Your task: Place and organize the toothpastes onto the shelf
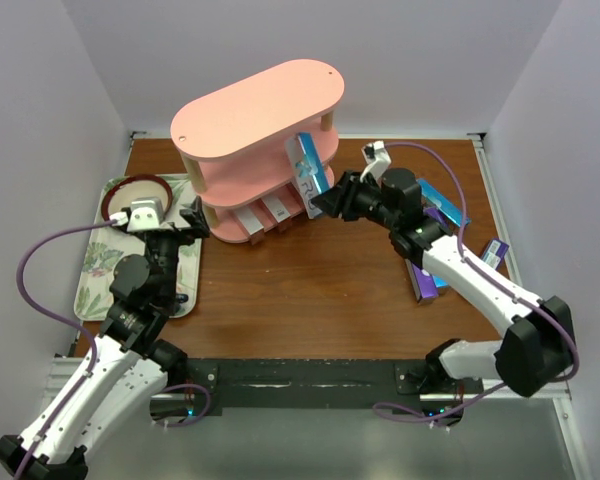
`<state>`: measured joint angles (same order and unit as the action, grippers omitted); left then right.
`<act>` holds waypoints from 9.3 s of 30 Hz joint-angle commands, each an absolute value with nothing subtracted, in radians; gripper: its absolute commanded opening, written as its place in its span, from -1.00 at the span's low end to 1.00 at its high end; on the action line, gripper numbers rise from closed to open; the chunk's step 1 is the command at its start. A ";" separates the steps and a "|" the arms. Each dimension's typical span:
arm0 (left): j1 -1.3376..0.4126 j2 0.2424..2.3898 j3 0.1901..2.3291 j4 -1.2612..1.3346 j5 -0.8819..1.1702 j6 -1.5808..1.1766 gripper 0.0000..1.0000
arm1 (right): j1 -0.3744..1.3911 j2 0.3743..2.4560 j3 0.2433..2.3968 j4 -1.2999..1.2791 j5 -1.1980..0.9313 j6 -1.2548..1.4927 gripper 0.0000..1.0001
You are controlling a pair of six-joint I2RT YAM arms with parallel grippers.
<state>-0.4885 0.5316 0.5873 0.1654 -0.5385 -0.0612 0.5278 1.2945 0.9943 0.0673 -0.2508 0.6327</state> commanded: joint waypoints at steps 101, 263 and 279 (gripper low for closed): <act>-0.423 0.529 0.629 0.183 -0.459 -0.123 0.99 | 0.819 1.736 1.451 0.060 -0.364 0.587 0.78; -0.422 0.555 0.638 0.167 -0.348 -0.158 0.97 | -0.057 1.355 0.778 -0.373 -0.008 0.411 0.05; -0.423 0.557 0.632 0.199 -0.187 -0.141 0.97 | -0.057 1.123 0.841 -0.384 -0.233 0.413 -0.38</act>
<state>-0.4320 0.5606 0.5995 0.1432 -0.2569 -0.1390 -0.0563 1.1896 0.7643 -0.4191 -0.0906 0.4168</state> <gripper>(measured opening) 0.991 0.465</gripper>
